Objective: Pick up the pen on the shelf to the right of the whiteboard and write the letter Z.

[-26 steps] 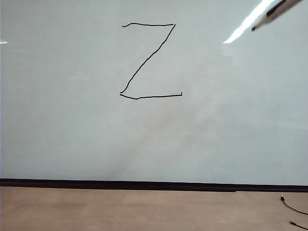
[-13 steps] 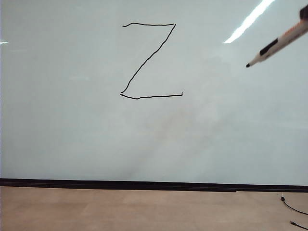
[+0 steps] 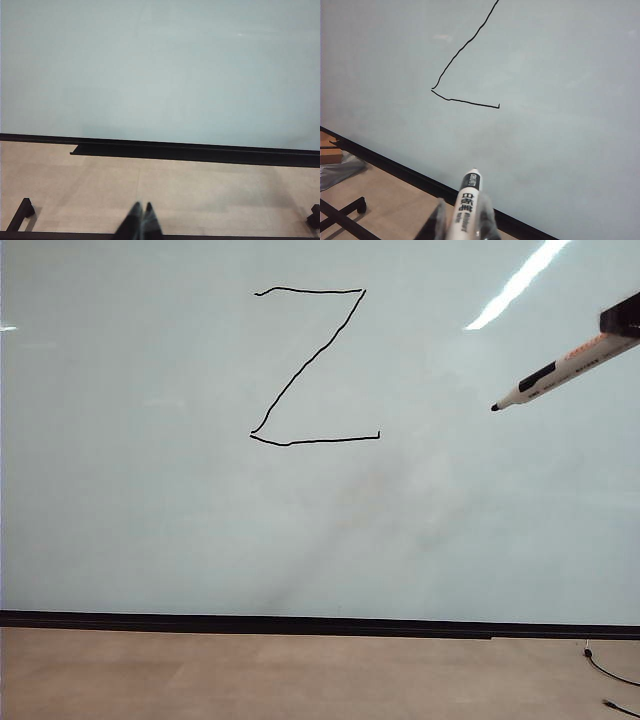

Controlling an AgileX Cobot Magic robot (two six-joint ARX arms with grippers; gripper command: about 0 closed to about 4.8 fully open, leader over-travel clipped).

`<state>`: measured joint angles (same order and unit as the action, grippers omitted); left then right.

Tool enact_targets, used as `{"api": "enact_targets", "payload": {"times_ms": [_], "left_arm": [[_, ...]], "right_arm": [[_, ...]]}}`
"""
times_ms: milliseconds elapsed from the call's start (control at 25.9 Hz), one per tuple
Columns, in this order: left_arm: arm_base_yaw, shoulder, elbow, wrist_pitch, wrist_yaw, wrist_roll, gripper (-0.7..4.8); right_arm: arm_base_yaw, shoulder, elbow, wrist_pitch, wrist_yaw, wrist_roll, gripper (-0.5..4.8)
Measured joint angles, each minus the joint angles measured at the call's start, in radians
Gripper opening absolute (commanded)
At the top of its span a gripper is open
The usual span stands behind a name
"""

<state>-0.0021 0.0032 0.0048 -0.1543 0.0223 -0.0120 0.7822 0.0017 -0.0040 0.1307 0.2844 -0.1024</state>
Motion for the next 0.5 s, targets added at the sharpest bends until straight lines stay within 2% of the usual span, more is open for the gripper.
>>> {"api": "enact_targets", "payload": {"times_ms": [271, 503], "left_arm": [[0.000, 0.000, 0.000, 0.000, 0.000, 0.000, -0.04], [0.000, 0.000, 0.000, 0.000, 0.000, 0.000, -0.04]], "right_arm": [[-0.069, 0.000, 0.000, -0.008, 0.000, 0.000, -0.07], [-0.277, 0.000, 0.000, -0.018, -0.028, 0.000, -0.07]]}}
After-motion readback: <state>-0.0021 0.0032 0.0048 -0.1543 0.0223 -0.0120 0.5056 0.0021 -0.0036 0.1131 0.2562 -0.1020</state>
